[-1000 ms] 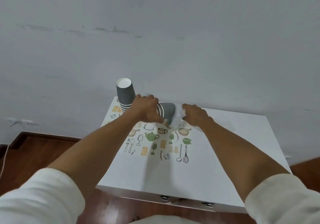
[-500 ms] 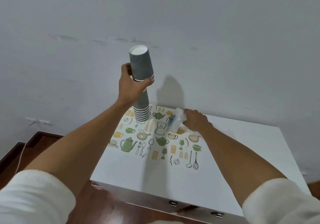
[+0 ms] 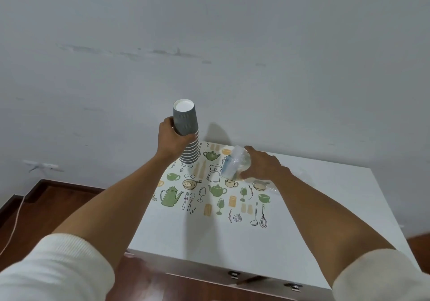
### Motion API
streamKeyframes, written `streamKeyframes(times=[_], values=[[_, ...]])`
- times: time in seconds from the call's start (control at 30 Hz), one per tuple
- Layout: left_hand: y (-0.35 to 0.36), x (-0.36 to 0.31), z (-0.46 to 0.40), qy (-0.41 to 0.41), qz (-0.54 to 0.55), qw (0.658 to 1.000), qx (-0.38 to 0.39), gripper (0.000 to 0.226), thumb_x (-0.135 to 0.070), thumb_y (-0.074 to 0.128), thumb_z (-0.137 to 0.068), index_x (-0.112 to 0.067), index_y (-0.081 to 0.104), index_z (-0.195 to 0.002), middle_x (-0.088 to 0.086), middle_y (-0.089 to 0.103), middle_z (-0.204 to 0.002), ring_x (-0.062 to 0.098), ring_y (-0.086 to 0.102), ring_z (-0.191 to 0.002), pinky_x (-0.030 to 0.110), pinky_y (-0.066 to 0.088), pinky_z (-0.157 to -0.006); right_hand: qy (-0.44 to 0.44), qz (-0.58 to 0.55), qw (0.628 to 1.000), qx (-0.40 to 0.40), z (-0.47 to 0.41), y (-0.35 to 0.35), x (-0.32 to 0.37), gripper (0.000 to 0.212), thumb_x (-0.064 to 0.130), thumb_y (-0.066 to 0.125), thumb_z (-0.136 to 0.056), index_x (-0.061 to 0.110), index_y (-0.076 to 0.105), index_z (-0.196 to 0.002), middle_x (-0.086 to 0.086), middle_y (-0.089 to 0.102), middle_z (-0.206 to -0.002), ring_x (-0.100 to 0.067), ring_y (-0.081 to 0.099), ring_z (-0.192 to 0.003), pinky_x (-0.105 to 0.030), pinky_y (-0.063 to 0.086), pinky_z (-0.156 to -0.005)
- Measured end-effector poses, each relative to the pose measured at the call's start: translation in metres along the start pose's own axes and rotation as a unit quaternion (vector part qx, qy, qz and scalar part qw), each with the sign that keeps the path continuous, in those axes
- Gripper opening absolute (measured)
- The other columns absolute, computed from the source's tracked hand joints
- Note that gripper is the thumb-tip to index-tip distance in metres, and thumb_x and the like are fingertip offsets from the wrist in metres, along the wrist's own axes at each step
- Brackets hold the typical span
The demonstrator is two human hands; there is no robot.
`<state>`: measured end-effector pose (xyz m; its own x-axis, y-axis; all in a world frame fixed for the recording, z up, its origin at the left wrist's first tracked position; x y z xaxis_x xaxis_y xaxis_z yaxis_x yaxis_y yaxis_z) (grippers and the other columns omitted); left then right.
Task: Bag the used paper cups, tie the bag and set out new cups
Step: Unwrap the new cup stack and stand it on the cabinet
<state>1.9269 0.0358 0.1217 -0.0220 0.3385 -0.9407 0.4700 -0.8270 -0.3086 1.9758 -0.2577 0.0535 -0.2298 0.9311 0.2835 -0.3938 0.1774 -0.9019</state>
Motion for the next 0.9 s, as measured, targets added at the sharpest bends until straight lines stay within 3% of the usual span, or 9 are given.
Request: streamKeyframes(times=[0.1,0.2,0.3,0.4,0.57,0.67,0.73,0.83,0.9], values=[[0.004,0.007,-0.002,-0.016,0.000,1.000,0.003,0.068,-0.030,0.085,-0.057,-0.021,0.051,-0.115,-0.007,0.062,-0.106,0.016,0.065,-0.096,0.045,0.057,-0.082,0.018,-0.039,0.995,0.088,0.001,-0.002,-0.010,0.107,0.045,0.073,-0.070,0.035,0.015,-0.158,0.001,0.046,-0.154,-0.030,0.045,-0.139,-0.047,0.032,-0.111],[0.002,0.010,0.006,-0.019,-0.100,0.994,-0.043,0.101,-0.042,0.085,-0.063,-0.019,0.032,-0.146,0.003,0.042,-0.144,0.023,0.047,-0.131,0.052,0.033,-0.112,0.061,-0.107,0.986,0.112,-0.001,-0.018,-0.019,0.105,0.043,0.067,-0.067,0.028,0.020,-0.159,-0.001,0.042,-0.156,-0.026,0.044,-0.138,-0.045,0.040,-0.110],[0.001,-0.021,0.034,0.136,-0.164,0.966,-0.144,0.083,-0.043,0.076,-0.069,-0.016,0.035,-0.137,0.007,0.041,-0.137,0.025,0.041,-0.131,0.043,0.029,-0.100,0.083,-0.103,0.988,0.081,-0.003,-0.028,-0.027,0.079,0.038,0.060,-0.077,0.018,0.041,-0.151,-0.003,0.047,-0.152,-0.026,0.049,-0.132,-0.040,0.043,-0.106],[0.031,-0.033,0.062,0.238,-0.166,0.953,-0.086,0.048,-0.031,0.068,-0.076,-0.014,0.045,-0.114,0.004,0.051,-0.109,0.018,0.047,-0.101,0.031,0.033,-0.083,0.073,-0.103,0.990,0.061,-0.006,-0.024,-0.033,0.055,0.019,0.061,-0.093,0.012,0.048,-0.146,-0.008,0.056,-0.143,-0.027,0.060,-0.121,-0.037,0.049,-0.102],[0.099,-0.002,0.091,0.140,-0.172,0.966,0.130,0.015,-0.039,0.054,-0.078,-0.024,0.053,-0.080,-0.009,0.056,-0.064,0.009,0.053,-0.061,0.031,0.044,-0.056,0.052,-0.142,0.987,0.059,-0.003,-0.020,-0.026,0.030,0.007,0.060,-0.086,0.004,0.071,-0.114,-0.021,0.069,-0.109,-0.033,0.067,-0.087,-0.035,0.050,-0.075],[0.112,0.022,0.098,0.063,-0.182,0.972,0.134,0.018,-0.043,0.055,-0.078,-0.026,0.049,-0.084,-0.009,0.057,-0.071,0.012,0.054,-0.065,0.032,0.043,-0.058,0.073,-0.140,0.983,0.096,0.005,-0.021,-0.025,0.015,0.028,0.057,-0.069,0.013,0.055,-0.071,-0.007,0.051,-0.081,-0.021,0.041,-0.072,-0.032,0.033,-0.068],[0.118,0.035,0.100,0.031,-0.178,0.973,0.143,0.034,-0.052,0.053,-0.078,-0.030,0.045,-0.102,-0.012,0.055,-0.090,0.010,0.053,-0.071,0.031,0.040,-0.062,0.090,-0.154,0.974,0.141,0.011,-0.017,-0.028,0.022,0.037,0.064,-0.058,0.024,0.059,-0.075,0.004,0.049,-0.089,-0.022,0.043,-0.084,-0.032,0.036,-0.075],[0.128,0.049,0.099,-0.021,-0.173,0.964,0.200,0.051,-0.061,0.054,-0.074,-0.030,0.050,-0.115,-0.016,0.059,-0.101,0.006,0.060,-0.083,0.032,0.046,-0.070,0.066,-0.066,0.973,0.213,0.018,-0.006,-0.030,0.077,0.036,0.077,-0.060,0.041,0.059,-0.134,0.011,0.054,-0.122,-0.021,0.054,-0.120,-0.038,0.045,-0.106],[0.133,0.051,0.096,-0.018,-0.156,0.965,0.212,0.042,-0.055,0.058,-0.077,-0.026,0.060,-0.107,-0.014,0.063,-0.099,0.004,0.063,-0.080,0.030,0.049,-0.072,0.055,-0.035,0.977,0.202,0.016,-0.001,-0.035,0.073,0.020,0.075,-0.075,0.034,0.053,-0.143,0.004,0.061,-0.122,-0.024,0.060,-0.112,-0.035,0.049,-0.099]])
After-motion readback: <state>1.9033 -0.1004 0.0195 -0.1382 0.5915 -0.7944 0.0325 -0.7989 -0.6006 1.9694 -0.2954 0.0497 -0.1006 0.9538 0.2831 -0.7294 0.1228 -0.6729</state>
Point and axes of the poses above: each hand's wrist, its own z-axis away from the middle knuckle, its own y-axis out of the palm, x = y × z, the point moved 8 cm from there along -z, towards the middle knuckle
